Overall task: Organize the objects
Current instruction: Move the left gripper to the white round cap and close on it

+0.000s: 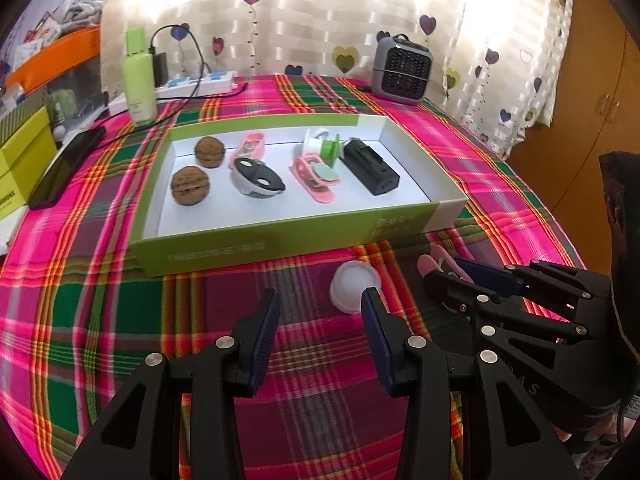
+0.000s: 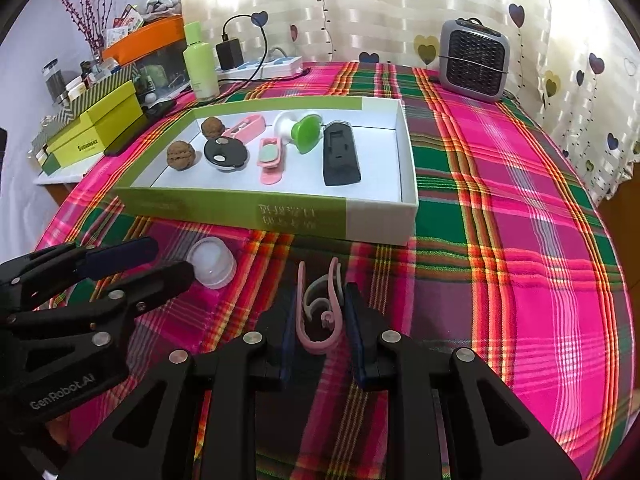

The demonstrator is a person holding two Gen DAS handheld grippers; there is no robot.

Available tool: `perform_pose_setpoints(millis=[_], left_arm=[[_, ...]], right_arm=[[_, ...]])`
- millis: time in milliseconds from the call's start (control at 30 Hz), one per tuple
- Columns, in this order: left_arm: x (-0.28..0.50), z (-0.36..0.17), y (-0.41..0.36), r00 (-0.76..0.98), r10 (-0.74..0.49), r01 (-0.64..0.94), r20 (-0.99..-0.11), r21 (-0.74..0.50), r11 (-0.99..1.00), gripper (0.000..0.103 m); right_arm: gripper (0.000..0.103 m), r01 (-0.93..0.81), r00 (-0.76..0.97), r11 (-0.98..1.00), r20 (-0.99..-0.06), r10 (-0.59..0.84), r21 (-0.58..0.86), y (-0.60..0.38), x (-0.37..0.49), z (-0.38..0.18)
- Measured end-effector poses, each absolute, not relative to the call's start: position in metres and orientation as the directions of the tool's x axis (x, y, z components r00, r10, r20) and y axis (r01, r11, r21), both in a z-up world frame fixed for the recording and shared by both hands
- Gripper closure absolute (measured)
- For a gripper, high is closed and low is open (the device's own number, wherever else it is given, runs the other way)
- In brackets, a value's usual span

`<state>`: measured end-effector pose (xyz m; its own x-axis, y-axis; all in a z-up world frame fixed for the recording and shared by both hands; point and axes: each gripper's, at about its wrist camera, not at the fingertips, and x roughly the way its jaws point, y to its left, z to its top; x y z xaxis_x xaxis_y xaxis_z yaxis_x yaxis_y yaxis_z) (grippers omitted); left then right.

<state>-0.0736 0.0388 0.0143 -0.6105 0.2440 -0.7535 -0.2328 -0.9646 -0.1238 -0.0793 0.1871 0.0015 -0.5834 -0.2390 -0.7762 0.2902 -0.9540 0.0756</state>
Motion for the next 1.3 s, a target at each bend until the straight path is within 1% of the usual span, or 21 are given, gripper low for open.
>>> perform_pose_setpoints(millis=[300, 700, 1100, 1300], left_arm=[[-0.081, 0.012, 0.056, -0.603, 0.234, -0.255, -0.763, -0.093, -0.962, 0.062], [-0.089, 0.006, 0.061, -0.604, 0.195, -0.238, -0.773, -0.058, -0.969, 0.062], [-0.092, 0.006, 0.060, -0.606, 0.191, -0.230, -0.772, -0.060, -0.971, 0.062], [-0.093, 0.006, 0.058, -0.609, 0.188, -0.218, -0.771, -0.066, -0.974, 0.065]], right_arm=[[0.079, 0.290, -0.580, -0.952, -0.774, -0.254, 0.095, 0.192, -0.079, 0.001], [0.079, 0.289, -0.578, -0.952, -0.774, -0.259, 0.103, 0.195, -0.080, 0.001], [0.079, 0.288, -0.579, -0.952, -0.774, -0.256, 0.100, 0.195, -0.080, 0.001], [0.079, 0.289, -0.579, -0.952, -0.774, -0.255, 0.098, 0.195, -0.080, 0.001]])
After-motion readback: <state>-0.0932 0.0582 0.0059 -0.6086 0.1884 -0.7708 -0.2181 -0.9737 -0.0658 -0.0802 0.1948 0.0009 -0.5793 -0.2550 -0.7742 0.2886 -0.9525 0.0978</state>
